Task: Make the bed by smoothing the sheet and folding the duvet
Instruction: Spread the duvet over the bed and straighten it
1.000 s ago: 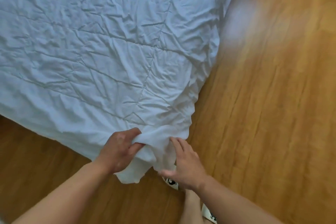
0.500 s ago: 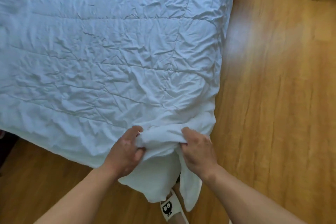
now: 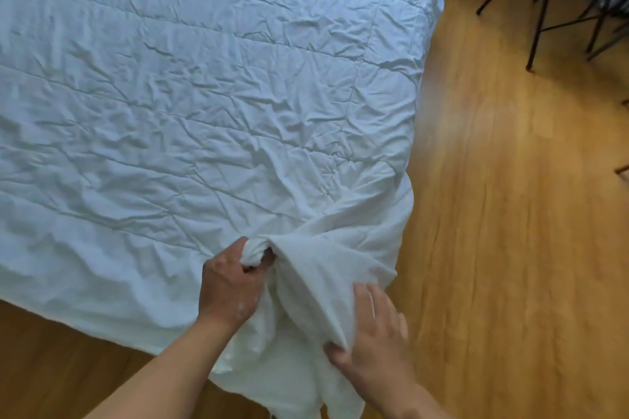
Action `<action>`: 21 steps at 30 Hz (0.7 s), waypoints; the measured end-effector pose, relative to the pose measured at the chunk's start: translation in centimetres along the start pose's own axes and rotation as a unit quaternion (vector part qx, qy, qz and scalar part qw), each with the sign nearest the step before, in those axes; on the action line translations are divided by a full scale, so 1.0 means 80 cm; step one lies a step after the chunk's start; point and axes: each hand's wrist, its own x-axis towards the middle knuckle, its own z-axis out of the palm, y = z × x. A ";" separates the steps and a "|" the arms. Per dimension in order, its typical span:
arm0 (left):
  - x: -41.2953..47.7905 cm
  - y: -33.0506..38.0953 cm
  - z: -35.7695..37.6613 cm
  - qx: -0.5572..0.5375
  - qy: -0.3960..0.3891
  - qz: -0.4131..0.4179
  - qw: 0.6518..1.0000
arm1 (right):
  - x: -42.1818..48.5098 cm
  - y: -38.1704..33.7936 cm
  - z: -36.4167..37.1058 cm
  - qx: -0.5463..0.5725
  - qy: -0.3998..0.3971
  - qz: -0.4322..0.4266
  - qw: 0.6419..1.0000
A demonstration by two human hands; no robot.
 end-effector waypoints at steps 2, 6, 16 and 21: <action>-0.002 -0.007 -0.003 -0.013 -0.023 -0.008 1.000 | 0.004 -0.004 -0.001 0.052 0.015 0.041 0.998; -0.002 -0.007 -0.013 0.024 -0.116 -0.074 0.990 | 0.016 -0.016 -0.065 0.105 0.125 0.060 0.985; 0.011 0.183 -0.129 -0.002 -0.126 0.328 0.936 | -0.050 -0.150 -0.329 -0.192 0.214 -0.223 0.931; 0.024 0.248 -0.180 -0.063 -0.153 0.269 0.949 | -0.082 -0.159 -0.412 -0.176 0.306 -0.237 0.905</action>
